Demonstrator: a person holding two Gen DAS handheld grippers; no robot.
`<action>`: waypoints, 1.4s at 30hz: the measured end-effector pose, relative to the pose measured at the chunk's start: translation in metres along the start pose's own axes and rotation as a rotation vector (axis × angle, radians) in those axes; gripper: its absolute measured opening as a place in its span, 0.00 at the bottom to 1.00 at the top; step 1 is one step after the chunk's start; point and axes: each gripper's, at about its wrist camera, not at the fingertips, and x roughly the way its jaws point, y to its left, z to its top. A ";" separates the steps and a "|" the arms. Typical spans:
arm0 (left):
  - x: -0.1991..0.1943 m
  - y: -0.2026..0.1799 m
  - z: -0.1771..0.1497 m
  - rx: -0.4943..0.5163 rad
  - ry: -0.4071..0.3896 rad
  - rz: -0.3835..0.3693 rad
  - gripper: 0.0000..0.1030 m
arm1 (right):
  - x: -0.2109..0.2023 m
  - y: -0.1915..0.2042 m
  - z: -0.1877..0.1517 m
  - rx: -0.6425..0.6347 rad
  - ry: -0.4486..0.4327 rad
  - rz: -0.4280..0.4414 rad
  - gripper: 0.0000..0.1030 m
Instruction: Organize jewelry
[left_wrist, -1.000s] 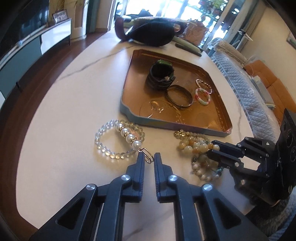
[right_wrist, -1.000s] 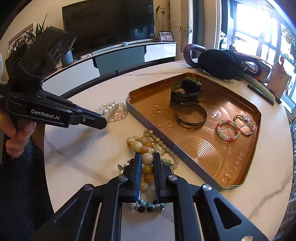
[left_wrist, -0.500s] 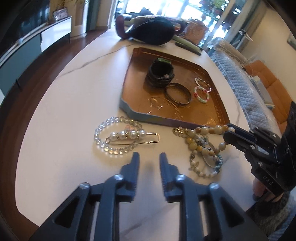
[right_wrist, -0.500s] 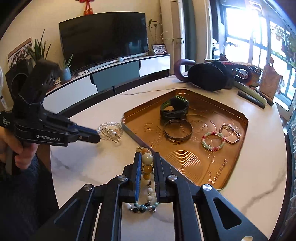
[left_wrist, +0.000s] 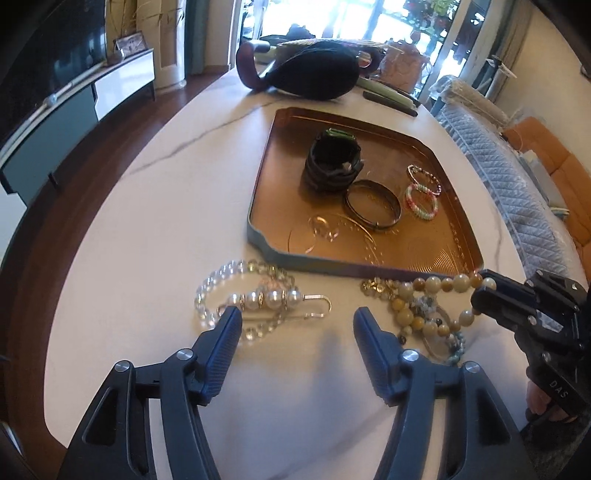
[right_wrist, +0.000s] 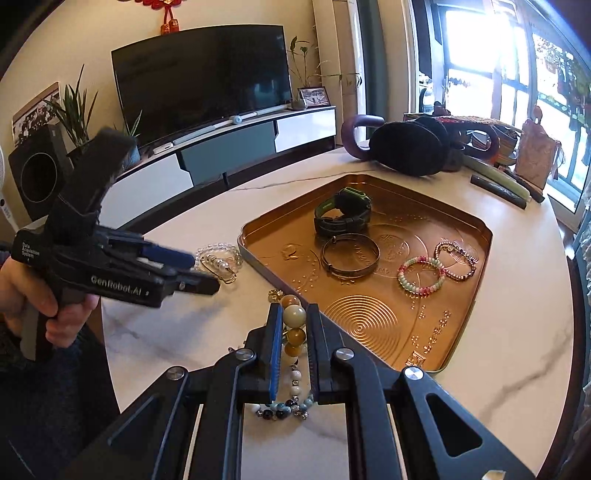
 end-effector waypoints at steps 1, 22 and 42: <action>0.002 0.000 0.002 0.008 0.000 0.008 0.63 | 0.000 0.000 0.000 0.001 0.001 0.002 0.11; 0.025 -0.001 -0.001 0.071 0.038 0.053 0.72 | -0.005 0.001 -0.001 -0.005 0.007 0.028 0.11; 0.017 -0.015 0.010 0.122 -0.017 0.069 0.67 | -0.007 -0.002 0.001 0.005 -0.002 0.017 0.11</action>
